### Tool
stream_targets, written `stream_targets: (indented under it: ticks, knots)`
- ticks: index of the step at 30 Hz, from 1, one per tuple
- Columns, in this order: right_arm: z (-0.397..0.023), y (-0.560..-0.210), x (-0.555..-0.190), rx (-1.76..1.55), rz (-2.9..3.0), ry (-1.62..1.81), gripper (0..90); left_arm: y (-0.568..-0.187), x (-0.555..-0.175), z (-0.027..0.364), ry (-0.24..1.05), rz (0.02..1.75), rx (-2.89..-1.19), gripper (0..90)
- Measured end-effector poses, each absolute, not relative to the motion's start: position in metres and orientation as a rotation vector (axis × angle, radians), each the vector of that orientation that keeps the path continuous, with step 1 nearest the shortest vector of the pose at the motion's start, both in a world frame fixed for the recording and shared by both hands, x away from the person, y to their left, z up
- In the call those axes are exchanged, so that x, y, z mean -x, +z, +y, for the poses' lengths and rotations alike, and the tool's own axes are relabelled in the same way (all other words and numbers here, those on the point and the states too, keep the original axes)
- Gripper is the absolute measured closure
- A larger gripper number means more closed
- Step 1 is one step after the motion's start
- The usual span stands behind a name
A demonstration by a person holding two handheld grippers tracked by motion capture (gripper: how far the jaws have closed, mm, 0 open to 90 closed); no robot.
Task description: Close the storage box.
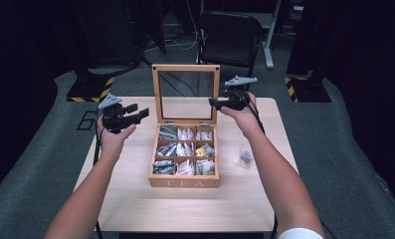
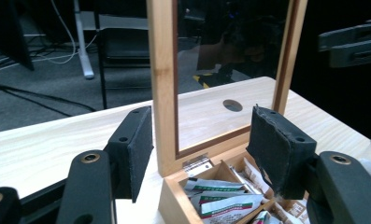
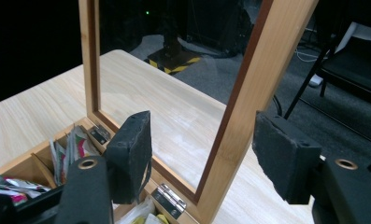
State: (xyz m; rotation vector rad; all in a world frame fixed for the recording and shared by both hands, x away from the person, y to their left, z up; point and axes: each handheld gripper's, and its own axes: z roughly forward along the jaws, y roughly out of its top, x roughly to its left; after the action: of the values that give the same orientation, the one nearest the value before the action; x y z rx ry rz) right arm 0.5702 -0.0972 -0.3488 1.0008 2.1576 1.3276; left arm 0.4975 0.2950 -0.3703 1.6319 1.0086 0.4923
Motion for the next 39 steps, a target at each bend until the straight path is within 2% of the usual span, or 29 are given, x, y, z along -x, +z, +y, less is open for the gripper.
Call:
stream_targets:
  ticks: [28, 39]
  knots:
    - [-0.094, -0.371, -0.604, -1.050, 2.178, 1.295, 40.0, -0.368, -0.499, 0.293, 0.487, 0.981, -1.652, 34.6]
    - [-0.085, -0.367, -0.608, -1.042, 2.204, 1.258, 37.7, -0.369, -0.499, 0.294, 0.454, 0.980, -1.646, 32.2]
